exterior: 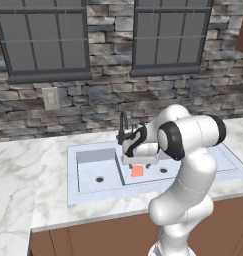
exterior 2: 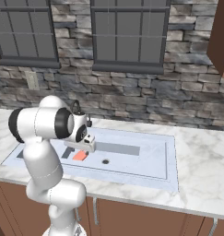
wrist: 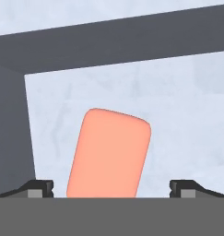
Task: Pick up the bar soap and bar soap from the sink, and place them back in the cabinet, and close the cabinet door.
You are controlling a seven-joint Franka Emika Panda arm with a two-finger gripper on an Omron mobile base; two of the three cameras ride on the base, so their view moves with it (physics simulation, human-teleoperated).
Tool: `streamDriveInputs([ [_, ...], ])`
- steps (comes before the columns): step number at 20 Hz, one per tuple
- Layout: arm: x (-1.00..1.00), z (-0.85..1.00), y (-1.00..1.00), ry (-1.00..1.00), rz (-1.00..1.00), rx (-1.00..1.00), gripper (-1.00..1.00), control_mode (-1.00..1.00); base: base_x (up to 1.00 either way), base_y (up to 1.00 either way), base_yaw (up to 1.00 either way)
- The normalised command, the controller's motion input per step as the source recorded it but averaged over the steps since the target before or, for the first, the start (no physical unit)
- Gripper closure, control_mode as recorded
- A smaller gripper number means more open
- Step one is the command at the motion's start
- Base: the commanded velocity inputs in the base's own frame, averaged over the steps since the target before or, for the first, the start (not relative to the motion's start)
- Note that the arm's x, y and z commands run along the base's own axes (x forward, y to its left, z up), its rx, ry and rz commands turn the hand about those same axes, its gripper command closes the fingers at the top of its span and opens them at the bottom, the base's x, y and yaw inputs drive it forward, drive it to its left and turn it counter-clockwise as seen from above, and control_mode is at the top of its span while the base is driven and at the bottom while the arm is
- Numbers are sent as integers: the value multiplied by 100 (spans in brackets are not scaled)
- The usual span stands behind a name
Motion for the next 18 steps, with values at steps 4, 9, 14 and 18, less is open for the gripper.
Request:
streamDriveInputs([
  [4, 0, -16, 0, 1, 0, 0, -100, -100, 0, 0, 0],
  [9, 0, -13, 0, 0, 0, 0, -100, -100, 0, 0, 0],
  [14, 0, -11, 0, 0, 0, 0, -100, -100, 0, 0, 0],
  [18, 0, -11, 0, 0, 0, 0, -100, -100, 0, 0, 0],
])
